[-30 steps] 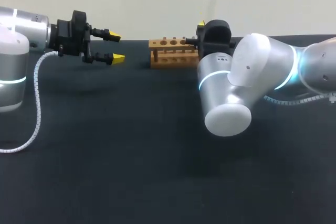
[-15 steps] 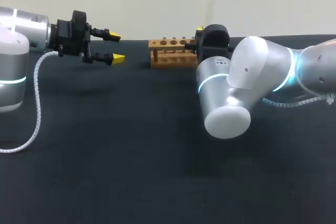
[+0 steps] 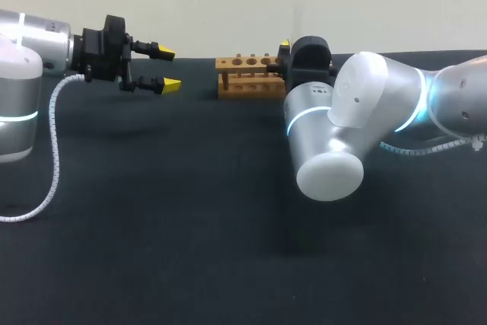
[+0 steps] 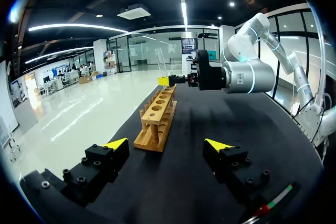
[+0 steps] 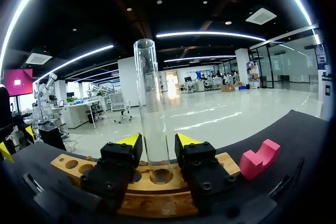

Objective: Grasp the test tube, adjust it, and insert it.

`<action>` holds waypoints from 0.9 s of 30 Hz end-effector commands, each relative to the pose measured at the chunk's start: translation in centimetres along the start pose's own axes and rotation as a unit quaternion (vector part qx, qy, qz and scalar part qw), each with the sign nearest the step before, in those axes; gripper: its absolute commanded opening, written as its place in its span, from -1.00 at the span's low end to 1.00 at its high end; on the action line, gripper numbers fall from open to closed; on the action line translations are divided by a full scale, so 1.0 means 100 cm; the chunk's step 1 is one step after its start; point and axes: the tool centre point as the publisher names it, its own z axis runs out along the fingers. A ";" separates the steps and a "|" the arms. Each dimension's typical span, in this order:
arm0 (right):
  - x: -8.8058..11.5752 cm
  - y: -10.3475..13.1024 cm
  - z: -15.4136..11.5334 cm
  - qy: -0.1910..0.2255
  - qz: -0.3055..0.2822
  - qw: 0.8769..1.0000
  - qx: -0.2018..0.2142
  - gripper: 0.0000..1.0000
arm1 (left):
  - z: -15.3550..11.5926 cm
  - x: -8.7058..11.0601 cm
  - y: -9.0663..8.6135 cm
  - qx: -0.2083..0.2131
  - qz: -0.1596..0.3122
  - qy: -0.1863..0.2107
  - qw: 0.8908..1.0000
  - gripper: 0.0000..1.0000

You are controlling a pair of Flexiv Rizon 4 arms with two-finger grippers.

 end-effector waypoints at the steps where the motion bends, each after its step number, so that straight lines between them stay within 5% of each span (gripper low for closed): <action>1: 0.000 -0.003 0.000 -0.001 0.001 0.999 -0.036 -0.15 | 0.000 0.001 -0.001 -0.002 0.001 -0.001 1.000 1.00; 7: -0.002 -0.003 -0.001 -0.006 0.000 0.999 -0.031 -0.12 | 0.000 0.001 -0.001 -0.002 0.001 -0.001 1.000 1.00; 8: -0.002 -0.004 -0.001 -0.008 0.000 1.000 -0.030 -0.31 | 0.000 0.001 -0.001 -0.002 0.001 -0.001 1.000 1.00; 10: -0.004 -0.005 -0.001 -0.012 0.000 1.000 -0.027 -1.00 | 0.000 0.001 -0.001 -0.002 0.001 -0.001 1.000 1.00; 22: -0.009 -0.005 -0.007 -0.019 -0.004 1.000 -0.020 -1.00 | 0.000 0.001 -0.001 -0.002 0.001 -0.001 1.000 1.00; 27: -0.010 -0.005 -0.009 -0.019 -0.006 1.000 -0.018 -0.40 | 0.000 0.001 -0.001 -0.002 0.001 -0.001 1.000 1.00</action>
